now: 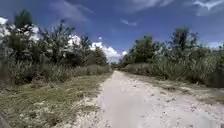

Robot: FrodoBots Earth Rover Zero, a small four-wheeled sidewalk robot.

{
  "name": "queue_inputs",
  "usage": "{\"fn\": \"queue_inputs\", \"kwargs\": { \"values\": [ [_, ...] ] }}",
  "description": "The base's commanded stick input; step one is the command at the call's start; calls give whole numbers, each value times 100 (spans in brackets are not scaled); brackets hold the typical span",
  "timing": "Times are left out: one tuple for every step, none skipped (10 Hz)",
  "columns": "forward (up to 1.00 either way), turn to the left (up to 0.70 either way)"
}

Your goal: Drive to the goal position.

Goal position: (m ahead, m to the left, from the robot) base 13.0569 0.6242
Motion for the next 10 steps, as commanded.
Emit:
{"fn": "queue_inputs", "kwargs": {
  "values": [
    [50, 0],
    [50, 0],
    [50, 0],
    [50, 0],
    [50, 0],
    [50, 0],
    [50, 0],
    [50, 0],
    [50, 0],
    [50, 0]
  ]
}}
